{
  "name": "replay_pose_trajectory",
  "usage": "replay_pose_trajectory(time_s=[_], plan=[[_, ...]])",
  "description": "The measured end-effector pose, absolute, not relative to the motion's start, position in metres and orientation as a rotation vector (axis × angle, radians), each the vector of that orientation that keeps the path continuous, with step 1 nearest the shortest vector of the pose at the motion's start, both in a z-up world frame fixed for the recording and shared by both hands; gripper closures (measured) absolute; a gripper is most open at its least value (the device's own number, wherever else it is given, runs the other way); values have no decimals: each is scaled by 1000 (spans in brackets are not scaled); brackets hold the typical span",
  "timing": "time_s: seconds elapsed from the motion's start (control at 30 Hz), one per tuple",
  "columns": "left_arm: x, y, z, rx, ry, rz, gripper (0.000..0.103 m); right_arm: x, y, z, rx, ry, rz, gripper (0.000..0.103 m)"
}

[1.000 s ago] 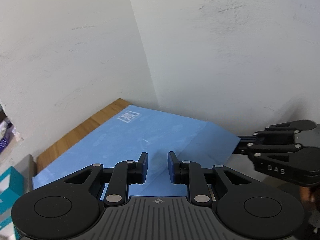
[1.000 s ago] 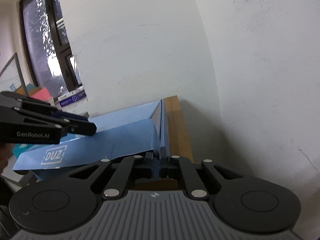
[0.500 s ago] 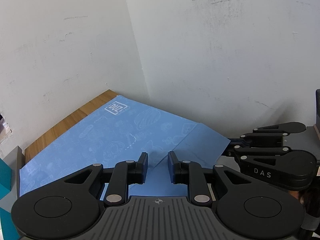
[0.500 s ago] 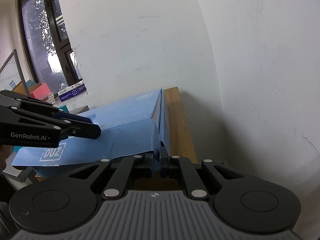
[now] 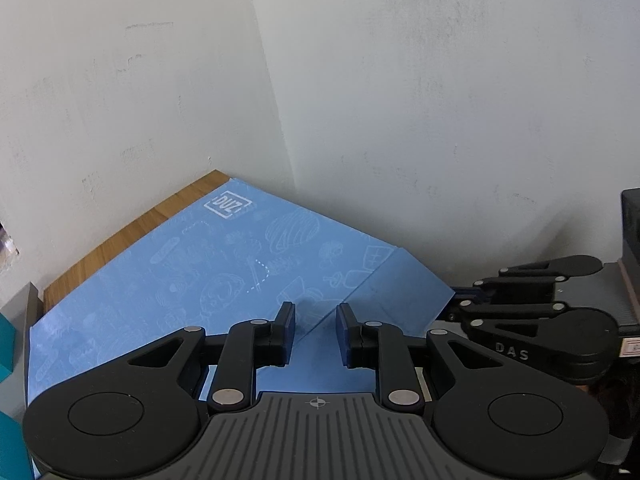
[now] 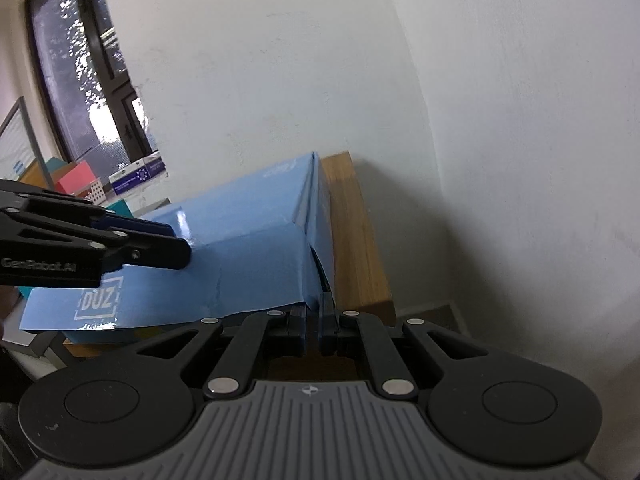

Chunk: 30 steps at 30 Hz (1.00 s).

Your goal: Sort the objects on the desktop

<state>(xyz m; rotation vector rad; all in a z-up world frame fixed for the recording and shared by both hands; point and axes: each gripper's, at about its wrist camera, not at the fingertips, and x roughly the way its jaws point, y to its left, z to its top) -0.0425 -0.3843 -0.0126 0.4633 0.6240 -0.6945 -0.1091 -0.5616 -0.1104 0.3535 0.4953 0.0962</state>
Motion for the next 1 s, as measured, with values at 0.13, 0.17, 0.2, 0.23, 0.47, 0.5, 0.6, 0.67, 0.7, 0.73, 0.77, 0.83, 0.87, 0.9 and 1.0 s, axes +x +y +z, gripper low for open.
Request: replay_pose_trajectory(time_s=[0.13, 0.17, 0.2, 0.23, 0.47, 0.5, 0.6, 0.67, 0.7, 0.73, 0.77, 0.83, 0.87, 0.9, 1.0], plan=[[-45, -383, -15, 467, 598, -693, 78, -106, -560, -124, 344, 540, 73, 94], [-45, -383, -15, 464, 596, -694, 78, -107, -559, -126, 338, 551, 67, 94], [-44, -382, -15, 461, 593, -695, 78, -109, -560, -126, 341, 556, 69, 94], [-45, -382, -16, 460, 587, -695, 78, -112, -561, -125, 346, 556, 70, 94], [-49, -379, -18, 440, 557, -691, 77, -139, -568, -102, 378, 533, 76, 94], [-49, -378, -19, 434, 554, -690, 77, -141, -567, -96, 370, 527, 78, 94], [-49, -375, -19, 398, 550, -687, 76, -144, -565, -80, 331, 519, 79, 87], [-49, -373, -20, 375, 546, -687, 74, -143, -561, -71, 305, 517, 83, 85], [-49, -372, -20, 366, 543, -688, 74, -141, -559, -67, 295, 519, 84, 84], [-49, -371, -21, 356, 541, -690, 74, -139, -557, -64, 283, 520, 83, 82], [-49, -369, -21, 343, 538, -692, 74, -138, -556, -61, 271, 522, 81, 80], [-48, -366, -20, 318, 533, -696, 74, -132, -552, -54, 245, 528, 66, 77], [-49, -363, -20, 303, 530, -699, 74, -129, -551, -53, 235, 534, 63, 76], [-50, -359, -20, 293, 526, -699, 74, -125, -550, -52, 228, 543, 58, 76], [-55, -342, -18, 273, 519, -684, 73, -116, -548, -49, 218, 562, 50, 72]])
